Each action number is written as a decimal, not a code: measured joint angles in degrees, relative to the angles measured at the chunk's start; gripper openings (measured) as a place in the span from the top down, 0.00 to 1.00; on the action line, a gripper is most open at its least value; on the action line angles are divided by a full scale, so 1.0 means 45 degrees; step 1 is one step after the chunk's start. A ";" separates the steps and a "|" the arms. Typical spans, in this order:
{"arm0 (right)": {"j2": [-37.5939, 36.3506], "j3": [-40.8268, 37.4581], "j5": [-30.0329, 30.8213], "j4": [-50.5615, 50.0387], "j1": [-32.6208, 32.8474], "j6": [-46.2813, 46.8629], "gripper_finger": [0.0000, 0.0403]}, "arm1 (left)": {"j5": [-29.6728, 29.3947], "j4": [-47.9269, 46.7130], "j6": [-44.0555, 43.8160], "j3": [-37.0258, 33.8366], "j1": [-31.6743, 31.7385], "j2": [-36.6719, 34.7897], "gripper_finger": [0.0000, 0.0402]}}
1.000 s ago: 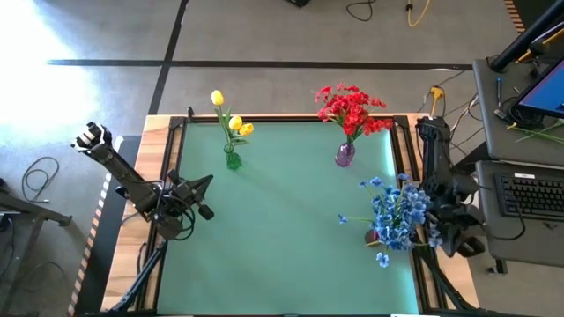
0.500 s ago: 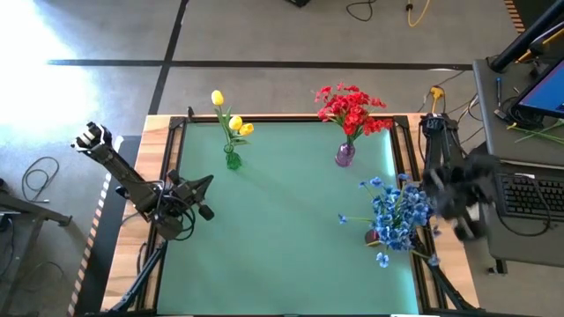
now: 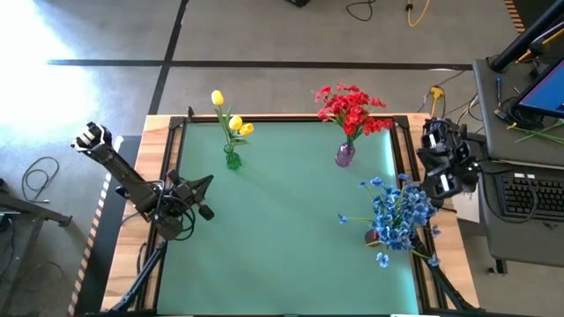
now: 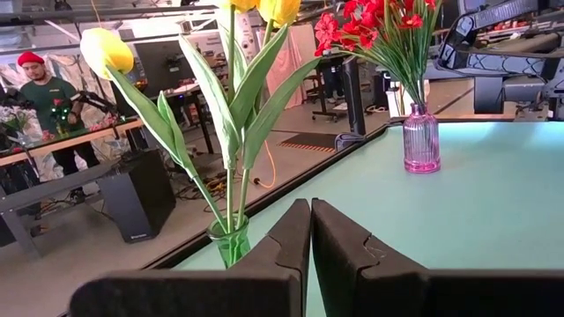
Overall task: Sort flowers into vase by color
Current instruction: Return to Home Position
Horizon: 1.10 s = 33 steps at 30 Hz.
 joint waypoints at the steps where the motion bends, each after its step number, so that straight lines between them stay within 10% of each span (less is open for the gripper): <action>1: -0.0067 -0.0019 0.0357 0.0009 -0.0092 -0.0041 0.97 | 0.0000 0.0004 -0.0004 0.0000 0.0000 0.0000 1.00; 33: 0.2375 0.1371 -0.0543 -0.2964 -0.1918 0.3334 0.98 | 0.0000 0.0728 -0.0106 0.0000 0.0015 0.0000 1.00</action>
